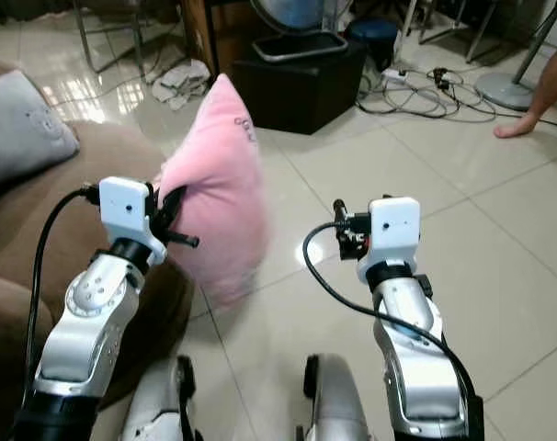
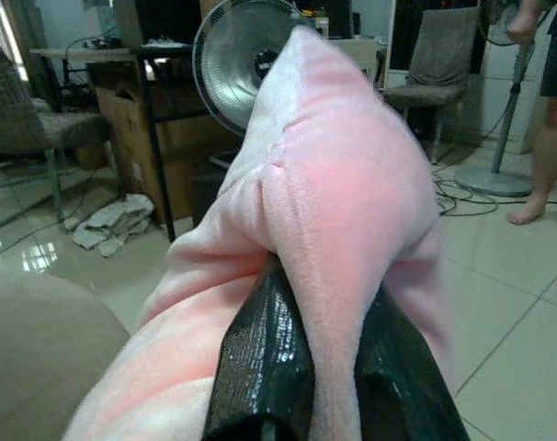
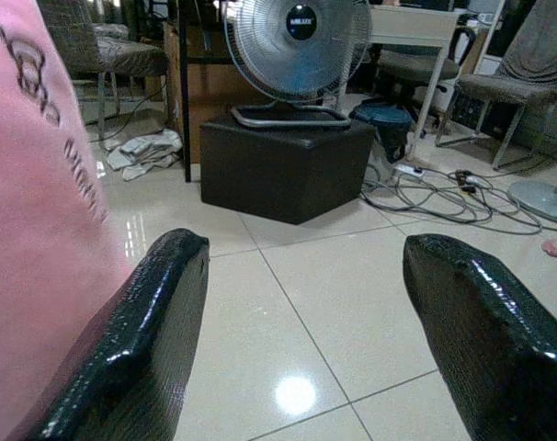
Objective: Move the pillow to the sofa from floor
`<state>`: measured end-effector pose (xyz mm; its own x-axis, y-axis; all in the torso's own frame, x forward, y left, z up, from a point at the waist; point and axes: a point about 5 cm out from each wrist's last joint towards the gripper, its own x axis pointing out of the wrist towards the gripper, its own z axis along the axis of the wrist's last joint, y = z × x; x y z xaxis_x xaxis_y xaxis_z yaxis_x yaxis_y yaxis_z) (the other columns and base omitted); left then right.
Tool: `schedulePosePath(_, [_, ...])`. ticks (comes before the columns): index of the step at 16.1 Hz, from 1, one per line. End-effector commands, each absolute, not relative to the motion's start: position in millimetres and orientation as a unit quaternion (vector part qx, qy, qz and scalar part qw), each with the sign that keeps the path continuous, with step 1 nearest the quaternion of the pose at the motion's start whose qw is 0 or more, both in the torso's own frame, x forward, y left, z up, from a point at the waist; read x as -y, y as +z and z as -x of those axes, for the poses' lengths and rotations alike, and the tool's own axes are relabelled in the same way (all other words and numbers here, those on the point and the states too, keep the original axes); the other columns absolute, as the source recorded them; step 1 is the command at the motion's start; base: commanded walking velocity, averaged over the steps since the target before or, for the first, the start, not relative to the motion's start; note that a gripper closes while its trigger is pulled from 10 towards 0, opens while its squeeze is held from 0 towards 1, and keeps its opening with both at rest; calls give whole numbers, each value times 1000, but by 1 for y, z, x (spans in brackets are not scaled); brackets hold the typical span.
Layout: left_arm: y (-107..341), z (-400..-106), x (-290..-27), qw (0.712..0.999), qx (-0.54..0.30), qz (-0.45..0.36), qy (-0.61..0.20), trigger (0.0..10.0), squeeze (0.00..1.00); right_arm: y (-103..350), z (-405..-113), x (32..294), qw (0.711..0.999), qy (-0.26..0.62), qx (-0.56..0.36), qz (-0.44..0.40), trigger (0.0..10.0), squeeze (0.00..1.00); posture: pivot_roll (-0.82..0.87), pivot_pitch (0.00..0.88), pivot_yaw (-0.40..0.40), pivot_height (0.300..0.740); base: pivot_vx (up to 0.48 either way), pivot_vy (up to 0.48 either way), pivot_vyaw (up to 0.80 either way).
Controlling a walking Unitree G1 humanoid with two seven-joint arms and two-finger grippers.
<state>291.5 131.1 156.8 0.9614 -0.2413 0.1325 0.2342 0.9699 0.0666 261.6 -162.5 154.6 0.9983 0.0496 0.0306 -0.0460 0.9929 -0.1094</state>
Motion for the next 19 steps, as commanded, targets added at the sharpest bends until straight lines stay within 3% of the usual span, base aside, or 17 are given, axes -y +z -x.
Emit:
schedulePosePath(1, [170, -294, -131, 988, 100, -36, -114, 10000, 0, 151, -262, 164, 998, 22, 5, 52, 10000, 0, -66, 0, 12, 680, 0, 0, 0])
schedulePosePath(8, [168, -296, -128, 987, 94, -35, -122, 10000, 0, 149, -259, 167, 999, 16, -1, 50, 10000, 0, -73, 0, 26, 740, 0, 0, 0])
schedulePosePath(16, [168, -299, -127, 987, 92, -41, -128, 10000, 0, 145, -259, 170, 998, 5, -8, 61, 10000, 0, -77, 0, 32, 740, 30, 0, 0])
schedulePosePath(19, [169, -302, -125, 986, 92, -42, -130, 10000, 0, 143, -259, 167, 996, 16, -13, 83, 10000, 0, -79, 0, 36, 740, 325, 0, 800])
